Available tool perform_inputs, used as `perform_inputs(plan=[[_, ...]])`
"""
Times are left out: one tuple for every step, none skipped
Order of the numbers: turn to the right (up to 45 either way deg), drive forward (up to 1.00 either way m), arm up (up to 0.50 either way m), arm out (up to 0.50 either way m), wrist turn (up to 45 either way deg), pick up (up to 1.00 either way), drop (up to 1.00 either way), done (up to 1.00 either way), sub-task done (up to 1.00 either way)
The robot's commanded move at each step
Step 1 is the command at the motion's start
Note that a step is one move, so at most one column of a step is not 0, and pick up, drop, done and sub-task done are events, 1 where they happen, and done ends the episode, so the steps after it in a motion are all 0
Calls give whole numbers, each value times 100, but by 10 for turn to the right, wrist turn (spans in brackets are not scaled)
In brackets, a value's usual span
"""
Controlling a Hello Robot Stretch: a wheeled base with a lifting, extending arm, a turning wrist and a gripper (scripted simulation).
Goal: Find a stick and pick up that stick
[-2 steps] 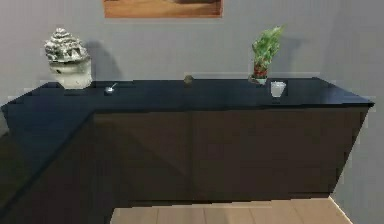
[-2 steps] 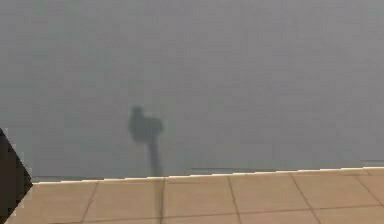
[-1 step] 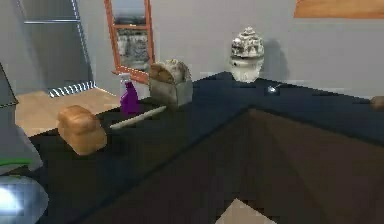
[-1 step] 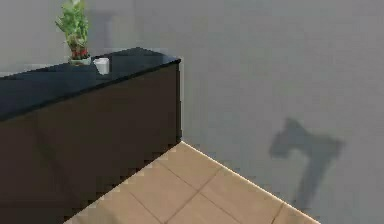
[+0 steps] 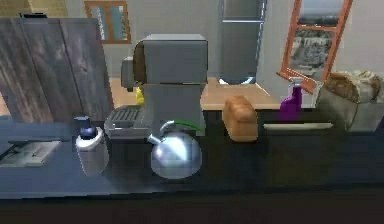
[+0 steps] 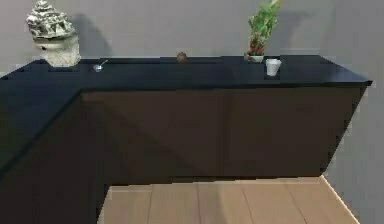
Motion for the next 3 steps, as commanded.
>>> perform_inputs(plan=[[-450,0,0,0,0,0,0,0,0],[-120,0,0,0,0,0,0,0,0],[450,0,0,0,0,0,0,0,0]])
